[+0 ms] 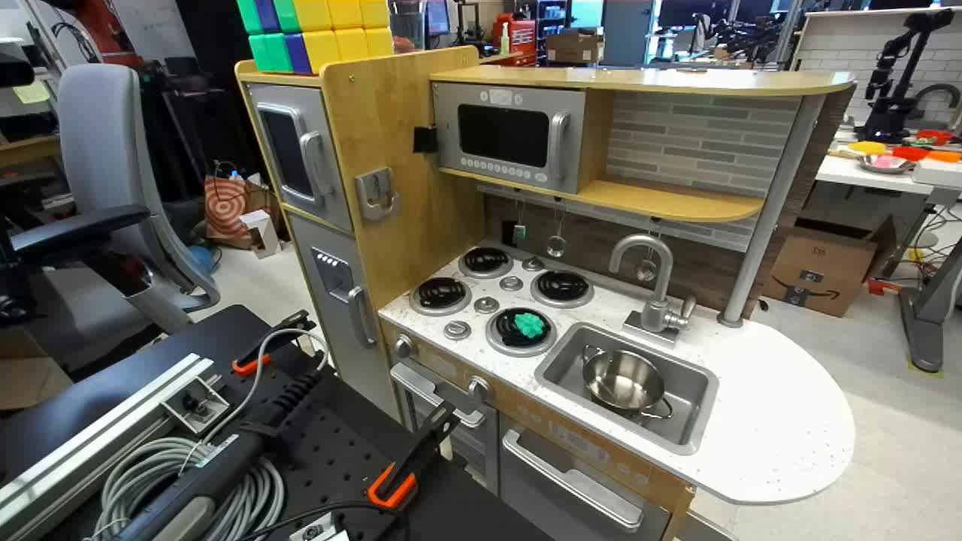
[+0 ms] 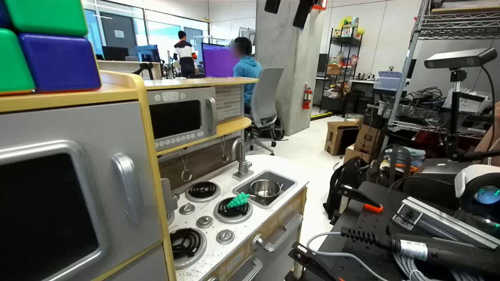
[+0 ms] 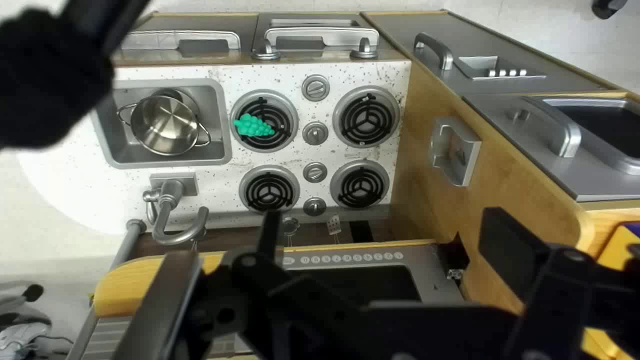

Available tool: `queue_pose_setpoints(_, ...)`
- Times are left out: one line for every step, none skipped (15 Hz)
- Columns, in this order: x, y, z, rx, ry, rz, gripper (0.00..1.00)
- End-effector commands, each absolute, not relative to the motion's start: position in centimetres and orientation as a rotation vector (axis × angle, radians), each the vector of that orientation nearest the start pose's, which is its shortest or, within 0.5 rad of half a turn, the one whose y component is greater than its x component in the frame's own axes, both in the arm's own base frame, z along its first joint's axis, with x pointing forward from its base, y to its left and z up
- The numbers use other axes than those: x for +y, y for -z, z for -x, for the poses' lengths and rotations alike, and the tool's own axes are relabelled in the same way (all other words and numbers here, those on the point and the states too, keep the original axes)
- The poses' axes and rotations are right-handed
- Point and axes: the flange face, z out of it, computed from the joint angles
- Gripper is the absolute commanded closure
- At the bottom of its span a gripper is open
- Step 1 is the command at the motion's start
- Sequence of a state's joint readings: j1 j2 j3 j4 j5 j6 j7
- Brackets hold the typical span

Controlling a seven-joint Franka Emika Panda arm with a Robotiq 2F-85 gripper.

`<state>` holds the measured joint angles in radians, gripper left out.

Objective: Put the plastic grapes in the pot in the sink

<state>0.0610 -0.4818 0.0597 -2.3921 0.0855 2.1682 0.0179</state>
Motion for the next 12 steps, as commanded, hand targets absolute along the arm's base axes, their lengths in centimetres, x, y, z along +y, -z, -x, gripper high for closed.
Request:
queue_pose_setpoints(5.7, -52.0, -42.5, -0.092, 0.388, 3.050, 0.00)
queue_pose_setpoints(5.7, -52.0, -42.5, -0.092, 0.388, 3.050, 0.00)
queue_pose_setpoints(5.7, -52.0, -42.5, -0.092, 0.388, 3.050, 0.00)
queue_pose_setpoints(5.7, -52.0, -42.5, -0.092, 0.389, 3.050, 0.00)
queue_pose_setpoints(5.7, -52.0, -42.5, -0.092, 0.388, 3.050, 0.00)
queue_pose_setpoints(5.7, -52.0, -42.5, -0.093, 0.389, 3.050, 0.00)
queue_pose_setpoints(5.7, -52.0, -42.5, -0.092, 0.389, 3.050, 0.00)
queue_pose_setpoints(5.7, -52.0, -42.5, -0.092, 0.389, 3.050, 0.00)
queue_pose_setpoints(5.9, -51.6, -42.8, -0.130, 0.375, 3.077, 0.00)
queue_pose_setpoints(6.0, -50.8, -43.1, -0.233, 0.290, 3.137, 0.00)
queue_pose_setpoints(6.0, -50.1, -43.3, -0.292, 0.250, 3.168, 0.00)
queue_pose_setpoints(5.9, -49.1, -43.6, -0.357, 0.203, 3.186, 0.00)
